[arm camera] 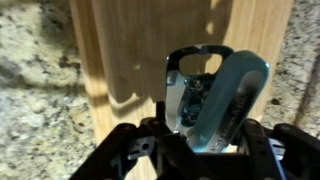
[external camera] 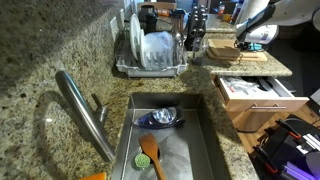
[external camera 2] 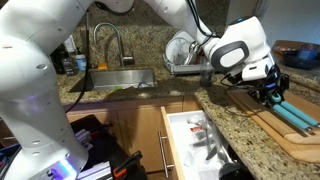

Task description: Remove the blue can opener from the drawer

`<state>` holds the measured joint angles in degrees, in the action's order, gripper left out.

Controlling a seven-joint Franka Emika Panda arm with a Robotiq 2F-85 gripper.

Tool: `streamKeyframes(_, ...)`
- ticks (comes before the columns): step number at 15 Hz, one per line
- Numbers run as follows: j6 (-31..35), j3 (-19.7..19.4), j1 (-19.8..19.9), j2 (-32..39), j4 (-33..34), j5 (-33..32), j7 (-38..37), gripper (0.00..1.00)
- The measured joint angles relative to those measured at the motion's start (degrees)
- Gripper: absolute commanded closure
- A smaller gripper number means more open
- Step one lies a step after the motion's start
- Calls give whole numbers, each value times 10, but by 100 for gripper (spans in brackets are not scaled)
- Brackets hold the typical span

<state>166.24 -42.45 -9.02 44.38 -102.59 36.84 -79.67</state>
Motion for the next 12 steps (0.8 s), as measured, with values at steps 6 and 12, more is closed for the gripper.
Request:
streamKeyframes(6, -200, -23, 11, -29, 59, -145, -248, 0)
streamKeyframes(12, -205, -5, 21, -187, 59, -162, -330, 0)
